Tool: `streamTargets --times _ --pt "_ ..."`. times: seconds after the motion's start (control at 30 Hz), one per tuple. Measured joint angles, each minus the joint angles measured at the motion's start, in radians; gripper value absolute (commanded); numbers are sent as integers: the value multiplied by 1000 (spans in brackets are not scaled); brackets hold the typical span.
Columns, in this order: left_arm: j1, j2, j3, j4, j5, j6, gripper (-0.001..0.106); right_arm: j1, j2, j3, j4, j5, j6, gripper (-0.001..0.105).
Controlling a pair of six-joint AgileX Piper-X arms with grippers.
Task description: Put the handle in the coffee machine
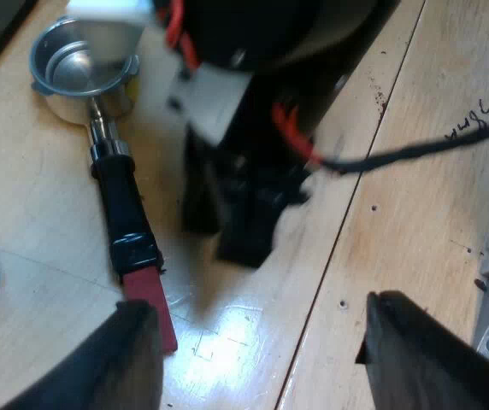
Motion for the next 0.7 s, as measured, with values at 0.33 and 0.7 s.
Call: streamTargets --times 0.33,0.7 --pt "0 0 0 0 0 0 55 0 -197 0 234 38 -97 81" --pt "0 0 0 0 0 0 55 -140 -288 -76 378 75 -300 81"
